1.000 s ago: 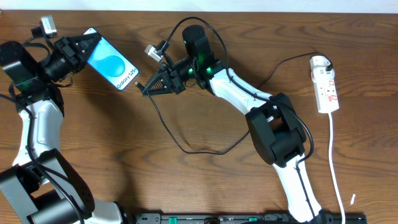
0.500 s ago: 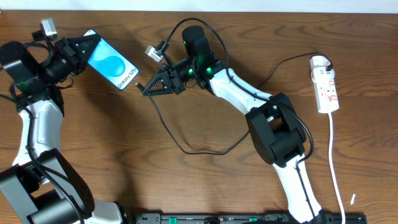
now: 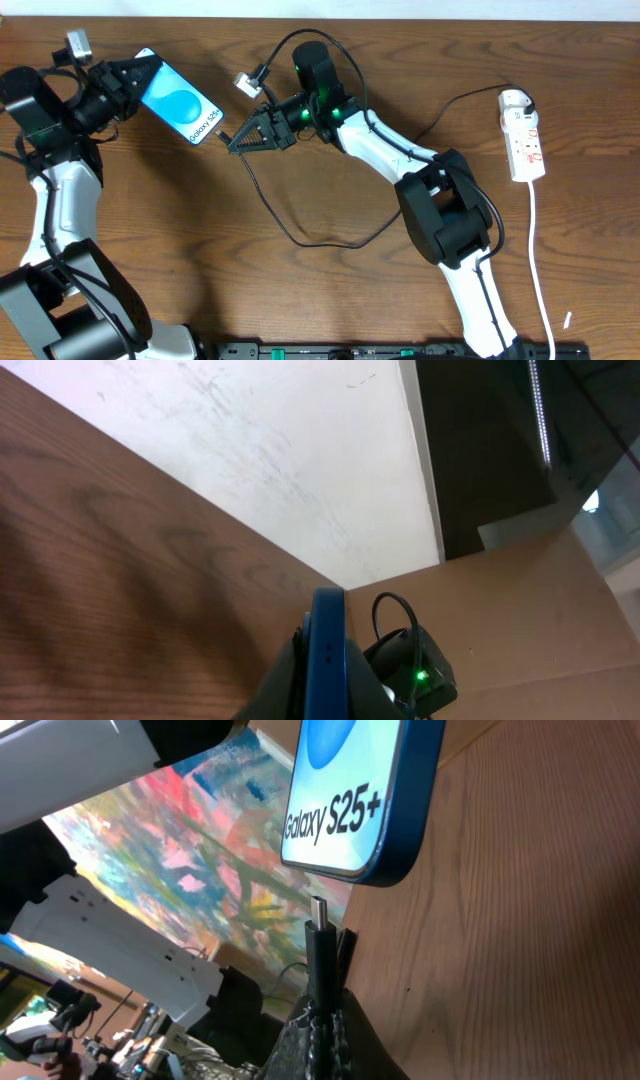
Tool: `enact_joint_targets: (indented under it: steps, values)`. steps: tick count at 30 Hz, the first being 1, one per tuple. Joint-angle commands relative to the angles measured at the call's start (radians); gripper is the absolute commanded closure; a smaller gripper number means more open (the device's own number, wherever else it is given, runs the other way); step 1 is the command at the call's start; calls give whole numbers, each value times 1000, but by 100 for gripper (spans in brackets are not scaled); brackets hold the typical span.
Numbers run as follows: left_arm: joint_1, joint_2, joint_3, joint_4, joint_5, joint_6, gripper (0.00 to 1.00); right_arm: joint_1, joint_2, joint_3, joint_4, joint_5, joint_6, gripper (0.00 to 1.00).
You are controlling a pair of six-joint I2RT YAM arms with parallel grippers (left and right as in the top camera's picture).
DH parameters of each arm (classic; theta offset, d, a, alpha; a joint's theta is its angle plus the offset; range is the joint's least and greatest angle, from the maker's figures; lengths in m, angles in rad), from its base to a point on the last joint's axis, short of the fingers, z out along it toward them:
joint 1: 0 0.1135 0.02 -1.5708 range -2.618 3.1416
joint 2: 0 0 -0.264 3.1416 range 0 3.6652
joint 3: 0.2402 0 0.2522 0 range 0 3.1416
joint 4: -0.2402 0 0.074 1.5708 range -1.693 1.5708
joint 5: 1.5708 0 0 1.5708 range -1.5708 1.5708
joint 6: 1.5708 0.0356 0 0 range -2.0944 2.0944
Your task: Plug charger to phone and switch on socket
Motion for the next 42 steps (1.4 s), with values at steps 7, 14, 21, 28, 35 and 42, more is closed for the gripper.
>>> enact_joint_targets:
  steps: [7,14,21,28,35,42]
  values:
    - [5,0,0,4,32,1,93,8,2,14,-1,8,15,99]
    - [5,0,0,0,32,2,92,17,2,14,4,7,18,99]
    - [5,0,0,-57,59,29,93,15,2,14,6,-11,-11,99]
    - [5,0,0,-51,113,23,93,-1,2,13,-5,-45,-18,99]
    - [5,0,1,122,196,-112,93,-9,2,11,-79,-45,-20,99]
    - [5,0,1,192,202,-153,92,-2,2,-7,-99,-45,-20,99]
